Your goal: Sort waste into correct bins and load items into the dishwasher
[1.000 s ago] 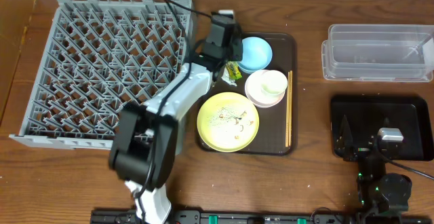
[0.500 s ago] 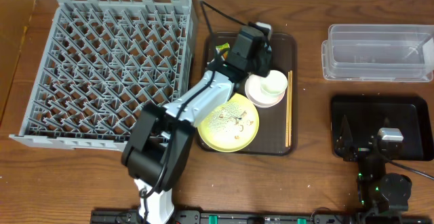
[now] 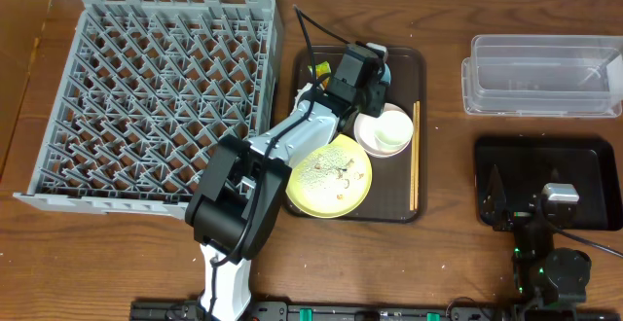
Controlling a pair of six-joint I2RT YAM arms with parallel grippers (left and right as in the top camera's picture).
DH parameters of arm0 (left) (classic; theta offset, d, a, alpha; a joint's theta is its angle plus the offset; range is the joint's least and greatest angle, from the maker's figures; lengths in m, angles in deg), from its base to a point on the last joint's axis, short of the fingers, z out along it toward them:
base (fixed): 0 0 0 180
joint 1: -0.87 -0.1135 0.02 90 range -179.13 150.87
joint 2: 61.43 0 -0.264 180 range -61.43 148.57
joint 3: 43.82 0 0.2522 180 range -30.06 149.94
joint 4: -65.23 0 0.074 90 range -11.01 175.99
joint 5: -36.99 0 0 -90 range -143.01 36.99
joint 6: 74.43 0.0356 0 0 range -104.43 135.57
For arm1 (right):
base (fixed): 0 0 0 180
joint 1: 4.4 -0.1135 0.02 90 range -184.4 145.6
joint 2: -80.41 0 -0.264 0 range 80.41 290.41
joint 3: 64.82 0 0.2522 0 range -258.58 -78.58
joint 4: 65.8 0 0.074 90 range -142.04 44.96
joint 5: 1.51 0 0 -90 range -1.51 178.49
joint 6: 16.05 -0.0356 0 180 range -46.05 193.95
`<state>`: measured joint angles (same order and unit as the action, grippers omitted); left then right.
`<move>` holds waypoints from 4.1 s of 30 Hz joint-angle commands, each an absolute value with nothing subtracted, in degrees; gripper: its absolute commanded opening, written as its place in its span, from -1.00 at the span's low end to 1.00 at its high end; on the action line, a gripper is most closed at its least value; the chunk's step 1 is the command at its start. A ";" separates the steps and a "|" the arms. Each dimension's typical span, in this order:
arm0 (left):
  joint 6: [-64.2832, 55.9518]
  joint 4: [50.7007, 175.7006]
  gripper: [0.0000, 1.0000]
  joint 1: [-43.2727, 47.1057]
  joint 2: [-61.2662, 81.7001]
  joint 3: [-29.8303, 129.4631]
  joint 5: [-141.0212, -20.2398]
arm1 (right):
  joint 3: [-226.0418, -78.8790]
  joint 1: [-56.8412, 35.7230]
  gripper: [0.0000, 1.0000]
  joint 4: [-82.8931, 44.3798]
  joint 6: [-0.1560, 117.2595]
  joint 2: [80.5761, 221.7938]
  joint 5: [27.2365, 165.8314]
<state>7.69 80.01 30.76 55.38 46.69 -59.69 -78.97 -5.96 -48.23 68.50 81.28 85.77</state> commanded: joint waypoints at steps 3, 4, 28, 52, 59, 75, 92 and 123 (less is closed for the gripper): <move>8.37 81.19 0.01 30.19 47.67 47.22 -58.77 | -78.90 -5.56 0.99 -47.99 68.26 81.23 85.79; 8.26 82.76 0.02 30.19 45.59 47.22 -58.77 | -78.90 -5.56 0.99 -47.99 68.26 81.23 85.79; 7.84 107.09 0.86 41.58 37.88 45.10 -67.78 | -78.90 -5.56 0.99 -47.99 68.26 81.23 85.79; 8.02 97.72 0.30 45.36 47.87 45.14 -56.37 | -78.90 -5.56 0.99 -47.99 68.26 81.23 85.79; 8.02 97.78 -0.27 45.36 47.52 45.18 -56.35 | -78.90 -5.56 0.99 -47.99 68.26 81.23 85.79; 6.66 98.17 -0.84 45.36 43.01 45.27 -56.37 | -78.90 -5.56 0.99 -47.99 68.26 81.23 85.79; 1.11 104.05 -0.32 41.64 30.38 45.25 -58.18 | -78.90 -5.56 0.98 -47.99 68.26 81.23 85.79; 12.96 100.69 -0.02 45.09 48.59 45.16 -57.31 | -78.90 -5.56 0.98 -47.99 68.26 81.23 85.79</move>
